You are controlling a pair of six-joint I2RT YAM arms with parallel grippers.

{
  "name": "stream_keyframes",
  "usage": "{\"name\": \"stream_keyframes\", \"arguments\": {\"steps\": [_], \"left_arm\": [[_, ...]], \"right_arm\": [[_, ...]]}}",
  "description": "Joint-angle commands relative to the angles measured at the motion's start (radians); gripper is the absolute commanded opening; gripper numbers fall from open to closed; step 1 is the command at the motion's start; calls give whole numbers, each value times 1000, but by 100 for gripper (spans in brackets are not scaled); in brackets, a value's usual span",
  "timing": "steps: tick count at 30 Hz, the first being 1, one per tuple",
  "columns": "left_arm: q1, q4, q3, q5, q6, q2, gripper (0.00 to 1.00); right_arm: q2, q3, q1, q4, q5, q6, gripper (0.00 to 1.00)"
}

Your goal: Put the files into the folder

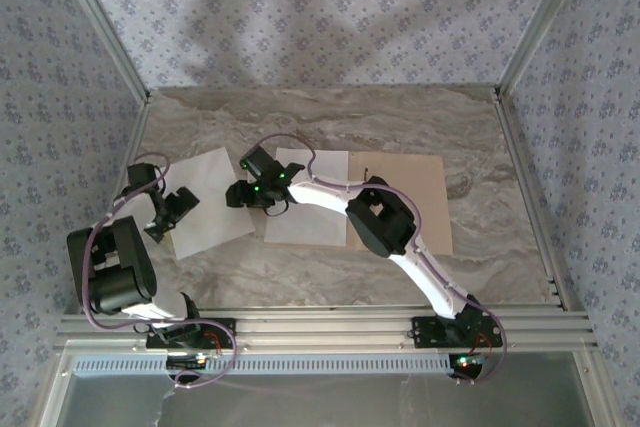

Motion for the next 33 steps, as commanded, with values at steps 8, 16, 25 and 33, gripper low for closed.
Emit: {"name": "stream_keyframes", "arguments": {"steps": [8,16,25,33], "left_arm": [[-13,8,5,146,13,-30,96],[-12,11,2,147,17,-15,96],[-13,51,-15,231,6,-26,94],[-12,96,-34,303,-24,-22,85]], "right_arm": [[38,17,17,-27,-16,22,54],[33,10,18,-37,-17,21,54],[14,-17,15,-14,-25,29,54],[6,-50,9,19,-50,49,54]]}}
